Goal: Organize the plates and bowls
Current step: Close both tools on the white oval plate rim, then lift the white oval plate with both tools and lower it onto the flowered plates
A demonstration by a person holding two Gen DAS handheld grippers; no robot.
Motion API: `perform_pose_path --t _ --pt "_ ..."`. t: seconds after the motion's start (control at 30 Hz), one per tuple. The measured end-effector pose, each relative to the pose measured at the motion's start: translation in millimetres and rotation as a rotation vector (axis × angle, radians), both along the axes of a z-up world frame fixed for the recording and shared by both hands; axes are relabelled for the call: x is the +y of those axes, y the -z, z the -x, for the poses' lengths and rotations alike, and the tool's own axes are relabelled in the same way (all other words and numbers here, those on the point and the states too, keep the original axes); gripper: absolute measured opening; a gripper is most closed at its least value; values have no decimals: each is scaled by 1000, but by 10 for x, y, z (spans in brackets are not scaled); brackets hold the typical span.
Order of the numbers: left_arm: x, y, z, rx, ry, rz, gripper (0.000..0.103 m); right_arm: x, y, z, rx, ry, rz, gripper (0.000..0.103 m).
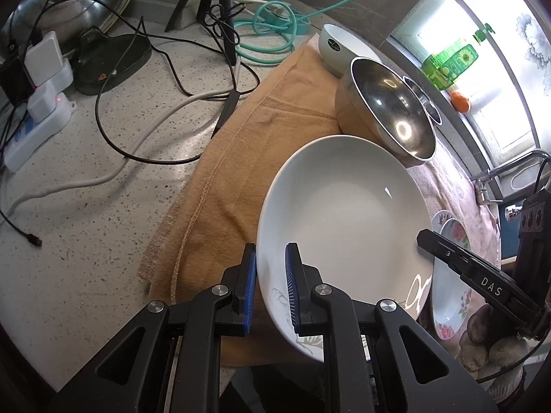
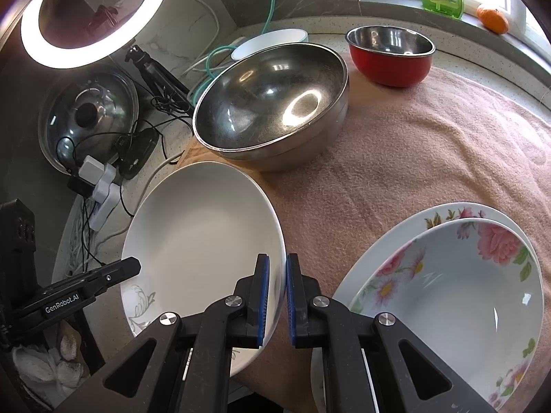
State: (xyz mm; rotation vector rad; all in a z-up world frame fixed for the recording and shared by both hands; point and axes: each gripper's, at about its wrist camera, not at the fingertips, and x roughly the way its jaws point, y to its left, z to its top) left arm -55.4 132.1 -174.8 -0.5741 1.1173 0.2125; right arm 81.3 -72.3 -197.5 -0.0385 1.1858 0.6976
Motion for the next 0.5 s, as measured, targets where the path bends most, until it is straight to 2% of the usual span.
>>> perform_pose_path --t 0.5 --pt "-257 -181 -75 -39 57 16 14 -366 -168 23 -3 62 -32 9"
